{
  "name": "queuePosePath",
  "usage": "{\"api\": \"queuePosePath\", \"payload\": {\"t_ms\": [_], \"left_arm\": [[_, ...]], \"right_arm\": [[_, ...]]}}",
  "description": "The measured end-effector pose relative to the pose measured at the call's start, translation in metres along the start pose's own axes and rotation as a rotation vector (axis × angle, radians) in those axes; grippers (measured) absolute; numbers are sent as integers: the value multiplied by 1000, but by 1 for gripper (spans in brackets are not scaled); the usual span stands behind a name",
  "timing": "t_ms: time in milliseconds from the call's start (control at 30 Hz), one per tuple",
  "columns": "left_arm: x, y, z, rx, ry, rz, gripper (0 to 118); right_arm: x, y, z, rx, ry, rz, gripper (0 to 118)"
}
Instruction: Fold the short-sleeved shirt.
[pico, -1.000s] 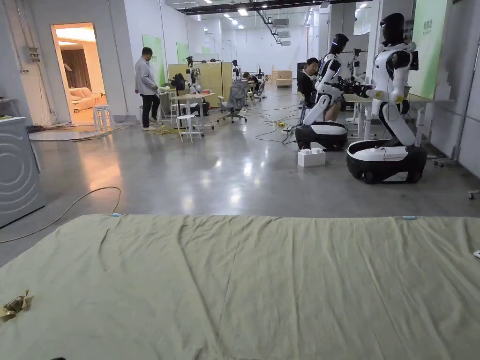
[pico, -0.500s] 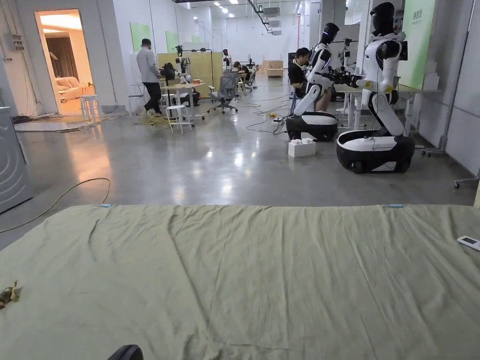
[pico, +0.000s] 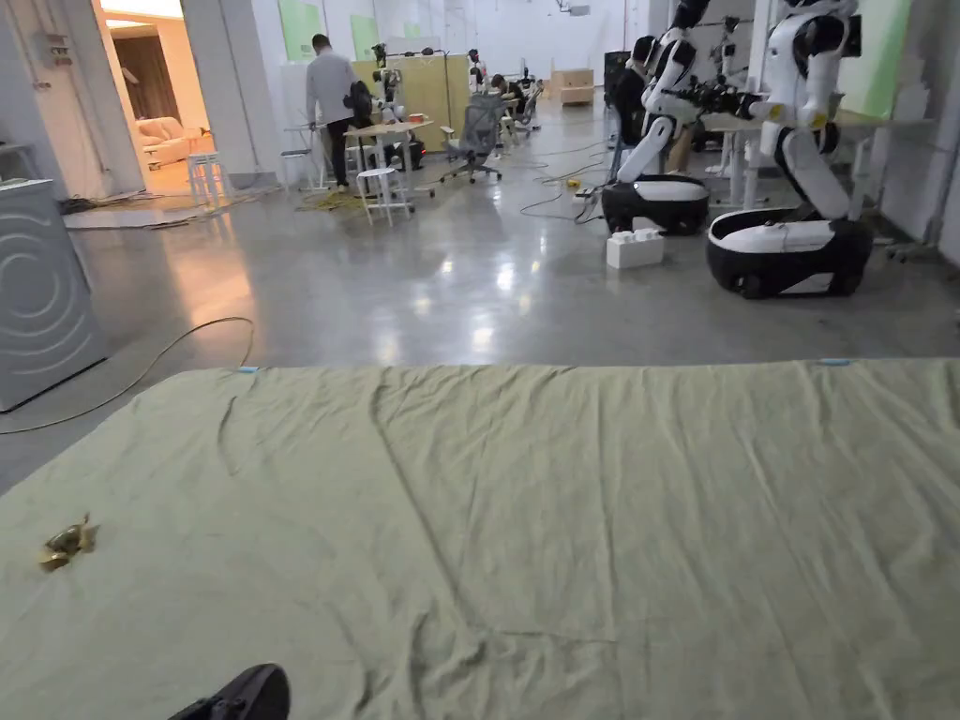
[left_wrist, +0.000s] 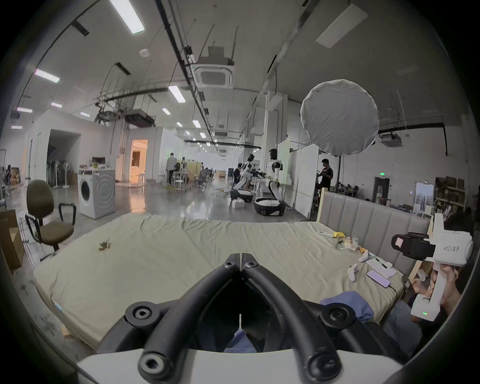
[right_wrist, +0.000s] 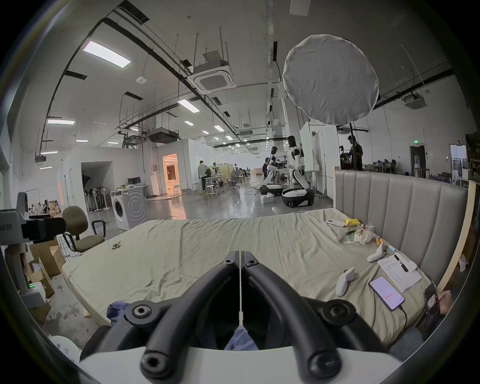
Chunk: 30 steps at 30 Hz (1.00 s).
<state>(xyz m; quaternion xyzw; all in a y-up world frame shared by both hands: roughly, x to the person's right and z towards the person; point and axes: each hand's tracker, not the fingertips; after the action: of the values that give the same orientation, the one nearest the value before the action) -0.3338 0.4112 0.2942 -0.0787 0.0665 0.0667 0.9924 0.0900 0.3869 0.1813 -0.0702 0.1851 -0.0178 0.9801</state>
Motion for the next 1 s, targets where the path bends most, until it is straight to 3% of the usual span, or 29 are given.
{"api": "queuePosePath", "payload": {"t_ms": [67,100,167,200,233,267,500,700,733,767,800,833,1000], "left_arm": [[-22,-14,-20,-61,-18,60,1],[-41,-27,-35,-92,-22,111,9],[-78,-55,-64,-200,-39,248,63],[-99,-75,-82,-312,-37,384,87],[-118,-94,-94,-367,-52,478,100],[-132,-112,-100,-385,-71,537,100],[-198,-218,-146,-571,-110,750,100],[-175,-220,-171,-592,-285,970,98],[-173,-218,-175,-602,-314,1015,86],[-174,-221,-177,-650,-248,915,66],[-155,-218,-178,-691,-217,909,34],[-151,-219,-180,-698,-193,918,13],[-159,-191,-167,-566,-193,896,13]], "right_arm": [[1,-4,-3,-20,9,0,1],[3,-7,-4,-34,21,-6,1],[4,-12,-6,-64,40,-25,1],[4,-15,-7,-82,47,-30,1],[5,-18,-7,-95,50,-31,1],[5,-20,-8,-105,52,-27,1],[4,-28,-8,-181,26,16,1],[4,-35,-15,-228,34,-35,1],[3,-36,-15,-231,36,-39,1],[2,-36,-16,-237,39,-41,1],[2,-37,-16,-242,39,-40,1],[1,-38,-16,-248,37,-37,1],[7,-39,-13,-265,23,-38,1]]}}
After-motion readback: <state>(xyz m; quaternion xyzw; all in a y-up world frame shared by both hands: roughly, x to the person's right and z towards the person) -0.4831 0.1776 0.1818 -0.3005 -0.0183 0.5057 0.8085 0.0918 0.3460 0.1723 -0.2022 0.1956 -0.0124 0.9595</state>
